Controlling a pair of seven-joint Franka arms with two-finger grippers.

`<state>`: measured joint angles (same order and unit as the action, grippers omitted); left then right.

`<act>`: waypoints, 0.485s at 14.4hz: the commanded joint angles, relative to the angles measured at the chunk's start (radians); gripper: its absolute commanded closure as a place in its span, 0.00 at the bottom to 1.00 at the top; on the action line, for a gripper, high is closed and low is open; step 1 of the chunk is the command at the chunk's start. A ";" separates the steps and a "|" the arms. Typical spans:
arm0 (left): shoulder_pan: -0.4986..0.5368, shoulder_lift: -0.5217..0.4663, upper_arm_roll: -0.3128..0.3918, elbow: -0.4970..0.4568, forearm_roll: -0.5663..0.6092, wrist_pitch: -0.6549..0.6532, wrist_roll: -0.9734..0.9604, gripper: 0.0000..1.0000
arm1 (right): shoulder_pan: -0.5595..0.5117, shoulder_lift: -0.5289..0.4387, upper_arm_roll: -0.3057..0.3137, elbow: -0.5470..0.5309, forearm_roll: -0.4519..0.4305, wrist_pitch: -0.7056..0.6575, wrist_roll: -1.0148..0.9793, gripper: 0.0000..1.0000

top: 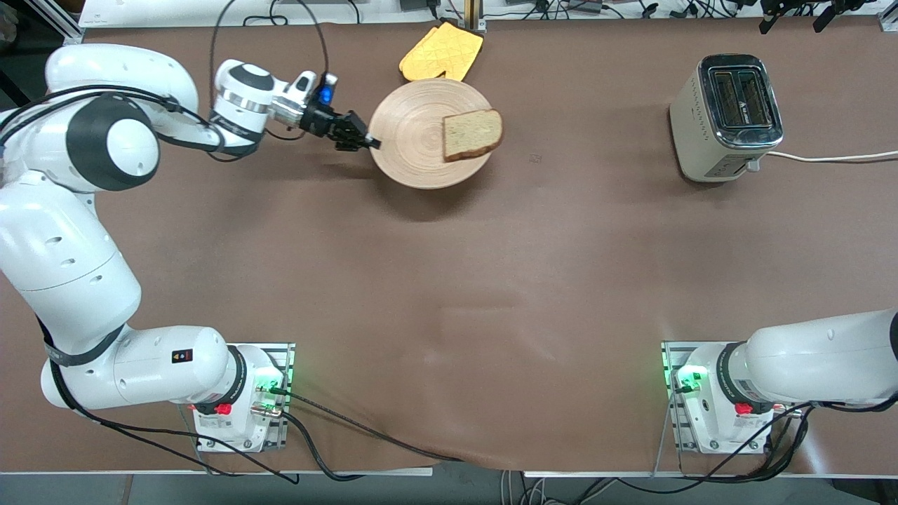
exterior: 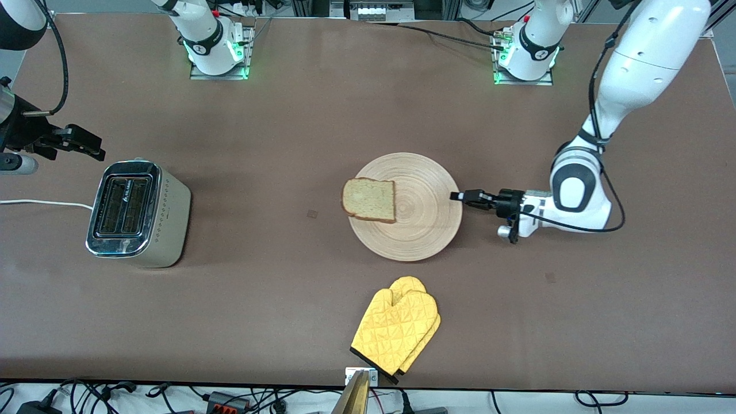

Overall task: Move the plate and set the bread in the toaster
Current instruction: 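Slide the plate with the left gripper toward the toaster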

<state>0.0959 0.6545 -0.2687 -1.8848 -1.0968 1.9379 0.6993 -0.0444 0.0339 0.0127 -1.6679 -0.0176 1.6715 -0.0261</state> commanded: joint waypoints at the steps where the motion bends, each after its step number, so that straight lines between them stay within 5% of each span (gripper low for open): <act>1: -0.065 0.004 -0.001 0.019 -0.110 0.010 -0.012 0.99 | 0.003 -0.008 0.004 0.000 0.005 0.010 -0.012 0.00; 7: -0.189 0.048 -0.001 0.036 -0.221 0.098 -0.029 0.99 | 0.024 -0.005 0.004 0.010 -0.068 0.085 -0.040 0.00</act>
<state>-0.0768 0.6683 -0.2695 -1.8837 -1.2679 2.0431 0.6718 -0.0229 0.0334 0.0139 -1.6668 -0.0374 1.7316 -0.0352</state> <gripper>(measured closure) 0.903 0.000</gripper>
